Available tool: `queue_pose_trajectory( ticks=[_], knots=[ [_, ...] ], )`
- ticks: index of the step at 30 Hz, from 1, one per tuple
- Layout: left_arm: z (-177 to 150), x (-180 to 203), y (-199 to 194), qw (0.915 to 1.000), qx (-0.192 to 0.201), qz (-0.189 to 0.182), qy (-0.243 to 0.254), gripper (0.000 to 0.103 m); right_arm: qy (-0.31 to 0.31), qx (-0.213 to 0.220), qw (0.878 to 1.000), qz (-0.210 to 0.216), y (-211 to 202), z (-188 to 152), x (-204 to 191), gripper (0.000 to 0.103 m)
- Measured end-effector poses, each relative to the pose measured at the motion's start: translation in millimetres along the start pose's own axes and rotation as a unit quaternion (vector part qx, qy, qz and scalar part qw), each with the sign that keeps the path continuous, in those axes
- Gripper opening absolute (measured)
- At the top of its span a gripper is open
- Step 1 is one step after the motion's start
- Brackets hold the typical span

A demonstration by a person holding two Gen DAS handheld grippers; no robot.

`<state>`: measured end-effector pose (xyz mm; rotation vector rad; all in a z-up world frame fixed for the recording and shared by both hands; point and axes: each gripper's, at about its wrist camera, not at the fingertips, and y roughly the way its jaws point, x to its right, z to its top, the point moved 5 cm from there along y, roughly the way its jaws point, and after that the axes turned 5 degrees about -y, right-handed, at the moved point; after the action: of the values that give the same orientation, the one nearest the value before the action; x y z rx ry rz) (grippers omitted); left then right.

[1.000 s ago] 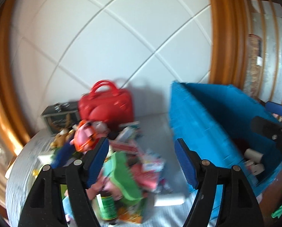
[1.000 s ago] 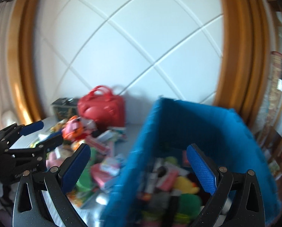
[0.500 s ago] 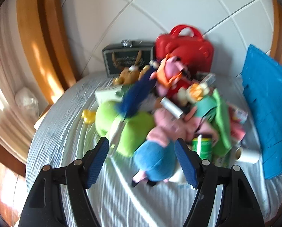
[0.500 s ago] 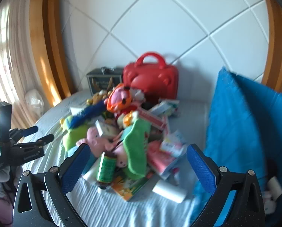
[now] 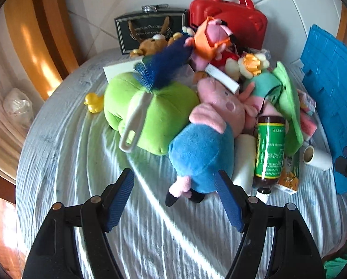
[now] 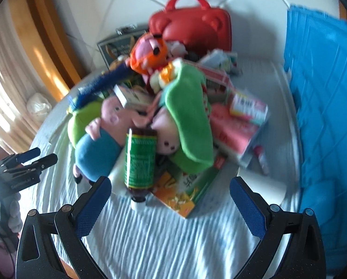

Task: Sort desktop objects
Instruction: 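Grasp the white paper roll with the left tool while the right tool grasps the green-labelled bottle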

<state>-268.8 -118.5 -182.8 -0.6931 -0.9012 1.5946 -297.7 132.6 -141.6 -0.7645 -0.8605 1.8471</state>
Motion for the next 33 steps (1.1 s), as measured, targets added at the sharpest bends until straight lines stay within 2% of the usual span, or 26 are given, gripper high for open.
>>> queue_pose_trajectory(
  ticks=[3,8,10,12,13,18,22,23,25,26,29,33],
  knots=[
    [-7,2,15,0.9997,-0.022,-0.002,0.005,0.072,0.017,-0.035,0.999,0.009,19,-7,-1,0.103],
    [3,13,24,0.9996,-0.022,-0.009,0.016,0.072,0.02,-0.062,0.998,0.024,43,-4,-8,0.103],
    [9,20,25,0.9994,-0.021,-0.019,0.02,0.072,0.014,-0.063,0.998,0.026,49,1,-13,0.099],
    [13,31,27,0.9987,-0.025,-0.033,0.031,0.072,0.009,-0.066,0.998,0.024,57,8,-16,0.087],
    [13,38,29,0.998,-0.027,-0.039,0.04,0.072,0.011,-0.068,0.997,0.025,63,12,-18,0.085],
    [7,60,45,0.9955,-0.05,-0.057,0.057,0.071,0.018,-0.082,0.996,0.044,86,27,-24,0.085],
    [7,63,51,0.9953,-0.055,-0.053,0.06,0.071,0.013,-0.104,0.993,0.049,111,28,-28,0.085],
    [7,63,52,0.9953,-0.056,-0.052,0.06,0.072,0.015,-0.111,0.992,0.052,117,25,-28,0.081],
    [7,65,51,0.9952,-0.057,-0.05,0.062,0.072,0.029,-0.111,0.989,0.096,120,23,-30,0.056],
    [7,66,50,0.995,-0.059,-0.051,0.062,0.072,0.031,-0.111,0.988,0.099,117,21,-31,0.051],
    [10,75,39,0.9934,-0.055,-0.077,0.065,0.071,0.017,-0.093,0.992,0.083,101,21,-28,0.051],
    [7,100,35,0.9902,-0.055,-0.094,0.087,0.072,0.036,-0.076,0.994,0.075,71,15,-7,0.051]
  ],
)
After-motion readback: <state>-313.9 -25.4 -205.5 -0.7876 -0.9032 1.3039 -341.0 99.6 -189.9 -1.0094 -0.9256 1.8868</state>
